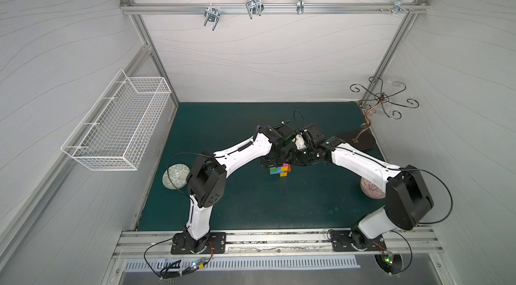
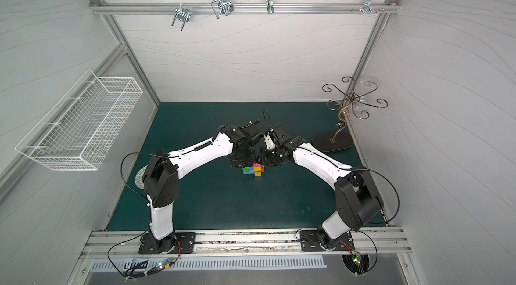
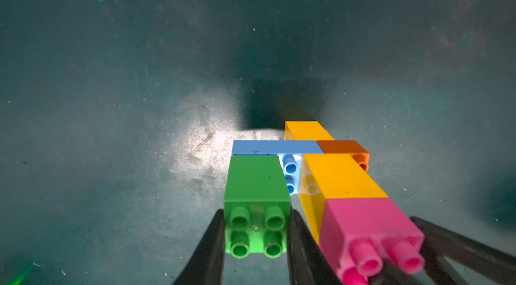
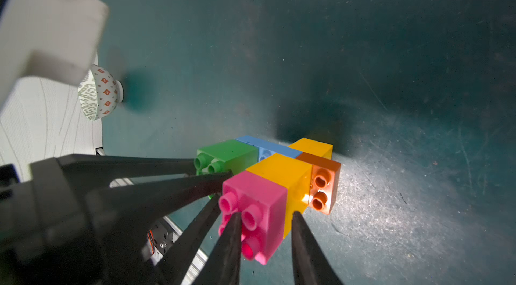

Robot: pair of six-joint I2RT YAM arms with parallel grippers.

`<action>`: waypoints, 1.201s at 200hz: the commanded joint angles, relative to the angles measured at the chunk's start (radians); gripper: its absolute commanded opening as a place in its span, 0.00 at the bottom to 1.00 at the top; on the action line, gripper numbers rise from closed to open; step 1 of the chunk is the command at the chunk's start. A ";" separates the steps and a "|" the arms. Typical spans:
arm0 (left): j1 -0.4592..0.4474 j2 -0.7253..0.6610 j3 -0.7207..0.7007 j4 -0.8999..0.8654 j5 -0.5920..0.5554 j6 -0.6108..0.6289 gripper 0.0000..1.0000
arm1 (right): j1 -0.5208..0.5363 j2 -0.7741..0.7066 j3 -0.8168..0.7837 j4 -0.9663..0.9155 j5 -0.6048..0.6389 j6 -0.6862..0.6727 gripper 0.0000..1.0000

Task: Assemble the number 4 with lego
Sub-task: Assemble the lego brick with the lego brick.

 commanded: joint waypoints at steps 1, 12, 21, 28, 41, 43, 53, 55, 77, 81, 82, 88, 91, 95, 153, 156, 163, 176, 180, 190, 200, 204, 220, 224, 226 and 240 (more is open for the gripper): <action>-0.007 0.055 -0.029 0.051 0.001 -0.031 0.00 | -0.007 0.029 -0.055 -0.122 0.067 -0.008 0.30; -0.006 0.055 -0.028 0.051 0.001 -0.032 0.00 | -0.008 0.029 -0.055 -0.122 0.067 -0.007 0.31; -0.006 0.055 -0.029 0.053 0.001 -0.032 0.00 | -0.009 0.030 -0.055 -0.122 0.066 -0.008 0.30; -0.006 0.056 -0.028 0.054 0.001 -0.032 0.00 | -0.009 0.029 -0.055 -0.122 0.065 -0.008 0.30; -0.007 0.058 -0.029 0.054 0.003 -0.034 0.00 | -0.007 0.029 -0.055 -0.122 0.065 -0.009 0.30; -0.007 0.059 -0.029 0.054 0.003 -0.034 0.00 | -0.008 0.029 -0.055 -0.122 0.065 -0.008 0.30; -0.007 0.061 -0.030 0.056 0.004 -0.037 0.00 | -0.008 0.032 -0.055 -0.122 0.063 -0.009 0.30; -0.006 0.061 -0.032 0.056 0.004 -0.037 0.00 | -0.009 0.031 -0.056 -0.122 0.064 -0.008 0.30; -0.007 0.065 -0.033 0.060 0.009 -0.035 0.00 | -0.009 0.032 -0.057 -0.122 0.063 -0.008 0.30; -0.006 0.064 -0.033 0.059 0.009 -0.037 0.00 | -0.009 0.032 -0.058 -0.122 0.063 -0.008 0.30; -0.006 0.066 -0.033 0.059 0.010 -0.037 0.00 | -0.009 0.032 -0.058 -0.121 0.065 -0.008 0.30; -0.007 0.067 -0.033 0.059 0.009 -0.035 0.00 | -0.010 0.032 -0.058 -0.122 0.064 -0.009 0.30; -0.007 0.067 -0.032 0.059 0.009 -0.035 0.00 | -0.009 0.032 -0.058 -0.122 0.064 -0.008 0.30; -0.006 0.067 -0.032 0.060 0.008 -0.035 0.00 | -0.010 0.033 -0.058 -0.122 0.063 -0.008 0.30; -0.007 0.063 -0.031 0.063 0.010 -0.039 0.00 | -0.010 0.035 -0.063 -0.129 0.067 -0.011 0.28; -0.006 0.061 -0.029 0.062 0.010 -0.038 0.00 | -0.013 0.035 -0.064 -0.129 0.067 -0.011 0.28; -0.006 0.063 -0.028 0.063 0.007 -0.037 0.00 | -0.012 0.035 -0.066 -0.131 0.066 -0.012 0.28; -0.007 0.065 -0.026 0.062 0.008 -0.036 0.00 | -0.013 0.034 -0.069 -0.132 0.067 -0.013 0.28; -0.006 0.067 -0.025 0.062 0.009 -0.037 0.00 | -0.016 0.034 -0.070 -0.133 0.067 -0.013 0.28; -0.006 0.073 -0.025 0.064 0.013 -0.037 0.00 | -0.015 0.035 -0.071 -0.134 0.067 -0.013 0.28; -0.006 0.079 -0.025 0.066 0.019 -0.036 0.00 | -0.017 0.037 -0.072 -0.136 0.066 -0.014 0.28; -0.006 0.080 -0.027 0.067 0.020 -0.037 0.00 | -0.017 0.037 -0.072 -0.137 0.067 -0.014 0.28; -0.006 0.083 -0.028 0.073 0.025 -0.037 0.00 | -0.018 0.039 -0.072 -0.142 0.067 -0.015 0.28; -0.008 0.083 -0.028 0.074 0.026 -0.037 0.00 | -0.018 0.039 -0.072 -0.143 0.066 -0.016 0.28; -0.008 0.083 -0.028 0.074 0.026 -0.037 0.00 | -0.019 0.040 -0.072 -0.143 0.068 -0.016 0.28; -0.008 0.084 -0.027 0.076 0.026 -0.037 0.00 | -0.022 0.040 -0.075 -0.146 0.068 -0.016 0.28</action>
